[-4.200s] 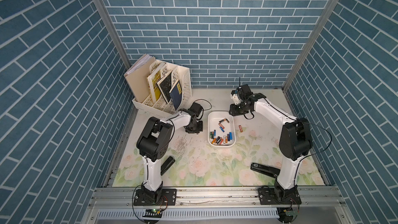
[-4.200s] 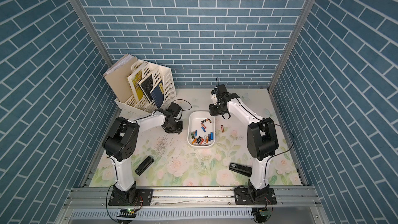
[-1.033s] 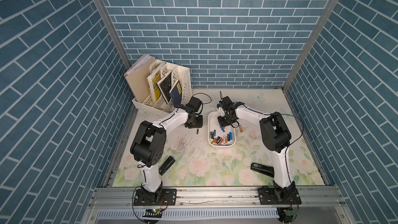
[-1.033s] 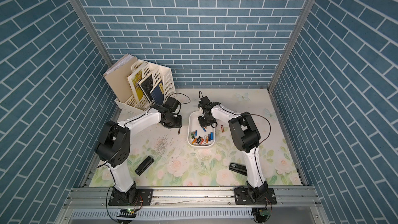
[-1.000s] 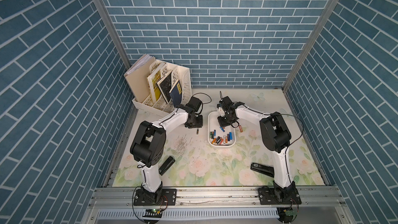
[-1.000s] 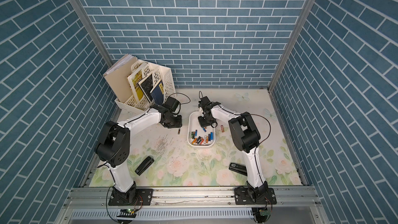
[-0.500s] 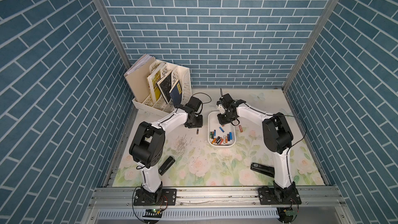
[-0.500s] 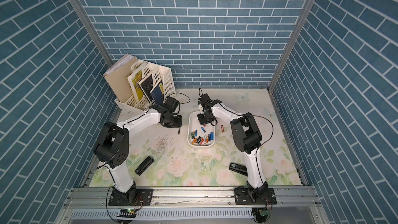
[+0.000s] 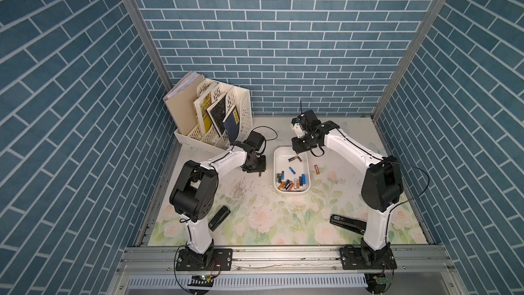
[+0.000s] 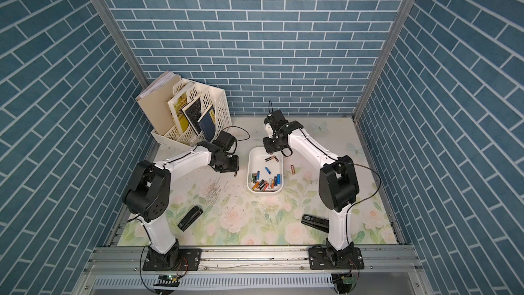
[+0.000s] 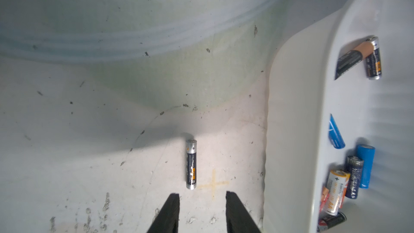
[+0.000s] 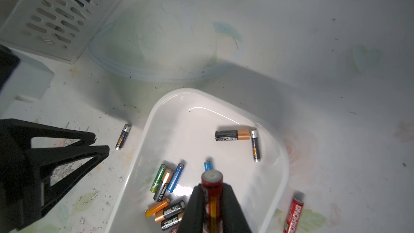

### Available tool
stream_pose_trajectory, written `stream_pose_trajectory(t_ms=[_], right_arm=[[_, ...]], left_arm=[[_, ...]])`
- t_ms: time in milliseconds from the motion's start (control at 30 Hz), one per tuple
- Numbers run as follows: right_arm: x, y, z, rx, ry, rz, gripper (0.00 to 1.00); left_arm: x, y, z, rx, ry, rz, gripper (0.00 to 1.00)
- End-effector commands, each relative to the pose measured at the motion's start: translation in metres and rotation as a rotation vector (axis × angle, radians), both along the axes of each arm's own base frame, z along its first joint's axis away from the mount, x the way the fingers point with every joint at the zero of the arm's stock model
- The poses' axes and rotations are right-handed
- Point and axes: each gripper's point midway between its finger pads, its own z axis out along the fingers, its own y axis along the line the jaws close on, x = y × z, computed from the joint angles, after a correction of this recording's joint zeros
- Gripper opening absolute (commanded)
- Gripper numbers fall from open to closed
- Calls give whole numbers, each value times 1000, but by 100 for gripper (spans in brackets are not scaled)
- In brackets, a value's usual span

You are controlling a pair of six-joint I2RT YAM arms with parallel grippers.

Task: Take the batteries out of the storage box
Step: Pick up the battery from the storage box, then place the battery at the center of the board.

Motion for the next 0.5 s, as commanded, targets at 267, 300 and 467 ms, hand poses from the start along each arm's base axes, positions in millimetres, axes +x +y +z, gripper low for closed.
stream_pose_trajectory(t_ms=[267,300,467], right_arm=[[-11,-115,-22,-100,85,-164,13],[-14,-121,-32,-109,101,-174,13],[-24,-133,-70,-119,164,-198,13]], left_arm=[[7,-9,11,-46,-24,-9,40],[8,-9,10,-47,-23,-10,40],[5,-8,7,-46,-15,-9,40]])
